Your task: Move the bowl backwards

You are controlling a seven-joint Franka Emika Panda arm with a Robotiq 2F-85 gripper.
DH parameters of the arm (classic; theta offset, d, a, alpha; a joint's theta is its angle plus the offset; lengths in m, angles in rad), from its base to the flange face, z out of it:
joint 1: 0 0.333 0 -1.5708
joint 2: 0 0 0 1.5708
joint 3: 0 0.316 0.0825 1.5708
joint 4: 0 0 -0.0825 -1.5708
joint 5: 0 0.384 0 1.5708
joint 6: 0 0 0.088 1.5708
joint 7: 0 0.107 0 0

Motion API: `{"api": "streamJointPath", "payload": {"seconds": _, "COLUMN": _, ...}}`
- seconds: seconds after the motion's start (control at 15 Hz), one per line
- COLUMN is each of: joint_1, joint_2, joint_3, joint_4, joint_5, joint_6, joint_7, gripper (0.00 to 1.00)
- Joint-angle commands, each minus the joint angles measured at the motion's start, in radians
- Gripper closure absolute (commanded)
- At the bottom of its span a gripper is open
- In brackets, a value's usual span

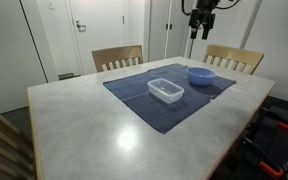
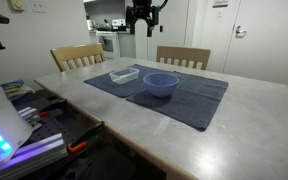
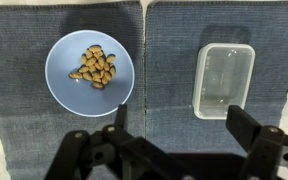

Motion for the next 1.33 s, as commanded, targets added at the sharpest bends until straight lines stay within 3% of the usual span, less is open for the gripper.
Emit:
{"api": "streamJointPath", "payload": {"seconds": 0.0, "joint_1": -0.027, "joint_2": 0.098, "joint_3": 0.001, "joint_4": 0.026, "joint_5": 0.029, "joint_6": 0.035, "joint_7": 0.007, "gripper": 0.00}}
{"api": "streamJointPath", "payload": {"seconds": 0.53, "joint_1": -0.024, "joint_2": 0.213, "joint_3": 0.022, "joint_4": 0.028, "joint_5": 0.014, "joint_6": 0.091, "joint_7": 0.130, "gripper": 0.00}}
{"api": "streamJointPath", "payload": {"seconds": 1.0, "joint_1": -0.026, "joint_2": 0.259, "joint_3": 0.032, "joint_4": -0.005, "joint_5": 0.020, "joint_6": 0.115, "joint_7": 0.159, "gripper": 0.00}}
{"api": "streamJointPath", "payload": {"seconds": 1.27, "joint_1": -0.028, "joint_2": 0.299, "joint_3": 0.027, "joint_4": -0.012, "joint_5": 0.026, "joint_6": 0.190, "joint_7": 0.214, "gripper": 0.00}}
